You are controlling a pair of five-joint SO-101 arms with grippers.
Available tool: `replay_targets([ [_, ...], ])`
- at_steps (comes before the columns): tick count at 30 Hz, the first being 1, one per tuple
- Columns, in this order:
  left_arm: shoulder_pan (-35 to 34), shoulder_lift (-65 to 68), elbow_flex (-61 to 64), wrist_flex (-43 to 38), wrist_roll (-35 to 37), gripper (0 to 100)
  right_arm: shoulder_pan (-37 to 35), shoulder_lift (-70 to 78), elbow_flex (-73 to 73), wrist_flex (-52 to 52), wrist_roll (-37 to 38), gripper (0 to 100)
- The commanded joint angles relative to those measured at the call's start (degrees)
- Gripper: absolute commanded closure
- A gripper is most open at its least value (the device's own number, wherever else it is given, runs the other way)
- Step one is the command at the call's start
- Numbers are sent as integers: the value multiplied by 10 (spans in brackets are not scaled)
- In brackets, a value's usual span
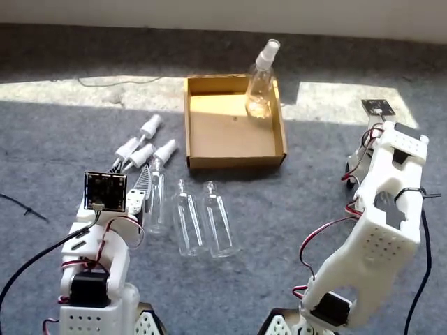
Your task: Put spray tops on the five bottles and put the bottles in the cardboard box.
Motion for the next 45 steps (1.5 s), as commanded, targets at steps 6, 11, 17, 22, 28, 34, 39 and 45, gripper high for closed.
replay_targets([
  [6,-1,-5,-1,-7,-1,832,2,19,-34,-7,-1,751],
  [11,-1,-5,-1,-7,-1,832,3,17,-34,-7,2,865],
  [17,-2,-5,-1,-7,-1,832,3,15,-58,12,-1,957],
  [22,-2,-5,-1,-7,-1,832,0,15,-154,123,-1,964],
  [28,-3,-5,-1,-7,-1,832,0,15,-289,253,-2,965],
  [34,-4,-5,-1,-7,-1,832,-12,15,-399,352,-8,985],
  [39,-3,-5,-1,-7,-1,832,-15,15,-459,354,-51,995],
  [45,-2,-5,-1,-7,-1,832,-15,-7,-453,355,-52,995],
])
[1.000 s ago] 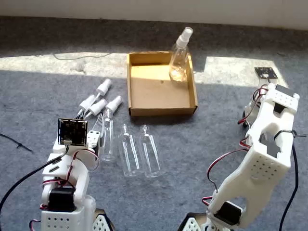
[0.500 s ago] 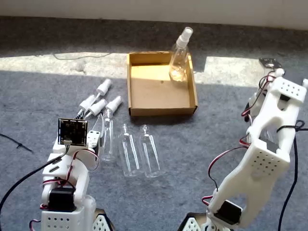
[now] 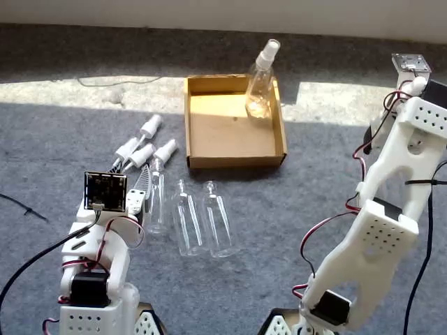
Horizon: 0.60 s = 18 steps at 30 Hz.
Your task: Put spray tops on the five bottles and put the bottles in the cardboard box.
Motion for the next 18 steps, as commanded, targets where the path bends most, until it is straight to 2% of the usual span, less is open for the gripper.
replay_targets([
  [1,-2,-5,-1,-7,-1,832,-4,-52,-16,13,-6,995],
  [6,-2,-5,-1,-7,-2,832,-8,-181,107,12,-3,995],
  [13,-2,-5,-1,-7,-2,832,-58,-398,355,7,47,995],
  [18,-2,-5,-4,-5,-2,832,-87,-554,529,-86,45,995],
])
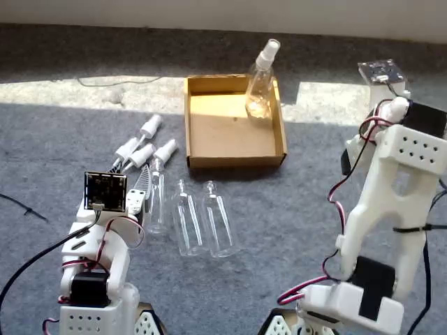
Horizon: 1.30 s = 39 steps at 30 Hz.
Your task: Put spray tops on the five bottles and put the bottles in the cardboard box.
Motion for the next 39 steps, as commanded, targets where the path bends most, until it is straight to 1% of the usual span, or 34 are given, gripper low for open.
replay_targets([
  [1,-4,-5,-7,0,-2,832,-22,-139,126,-75,4,995],
  [3,-5,-5,-21,25,-3,832,-31,-202,220,-132,4,995],
  [6,-5,-5,-63,88,-3,832,-48,-291,361,-216,4,995],
  [9,-18,-2,-106,134,-4,832,-58,-370,472,-267,4,995],
  [11,-45,-1,-124,137,-4,832,-57,-417,529,-289,2,995],
  [13,-69,-1,-136,137,-4,832,-56,-464,574,-315,-21,995],
  [16,-78,5,-159,137,-4,832,-58,-533,625,-367,-45,995],
  [18,-80,36,-187,138,-8,832,-59,-580,654,-399,-57,995],
  [21,-80,145,-256,142,-33,832,-80,-636,699,-431,-68,995],
  [23,-80,249,-320,143,-38,832,-104,-661,725,-435,-72,995],
  [25,-77,361,-406,164,-59,832,-131,-672,742,-435,-86,995],
  [28,-76,540,-567,224,-95,832,-168,-678,764,-448,-109,995],
  [32,-76,775,-793,321,-144,831,-209,-679,785,-507,-110,995],
  [35,-75,924,-940,387,-149,832,-233,-679,793,-535,-113,995],
  [39,-41,1066,-1071,428,-150,832,-265,-679,794,-537,-113,995],
])
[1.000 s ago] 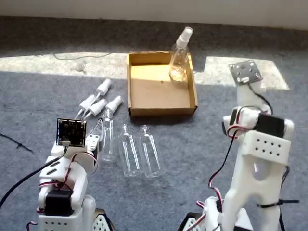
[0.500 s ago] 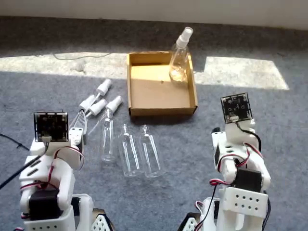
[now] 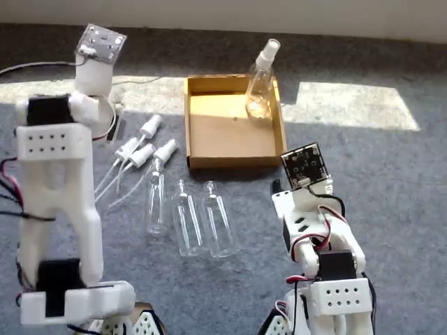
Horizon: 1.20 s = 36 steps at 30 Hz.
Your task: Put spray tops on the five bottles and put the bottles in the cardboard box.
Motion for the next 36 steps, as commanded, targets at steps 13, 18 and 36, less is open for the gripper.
replay_targets([
  [13,104,446,-389,33,-28,832,-36,-7,86,-118,-1,995],
  [18,103,496,-412,33,-28,832,-35,-7,95,-124,-1,995],
  [36,137,585,-413,101,-27,854,-36,-7,100,-124,-4,995],
])
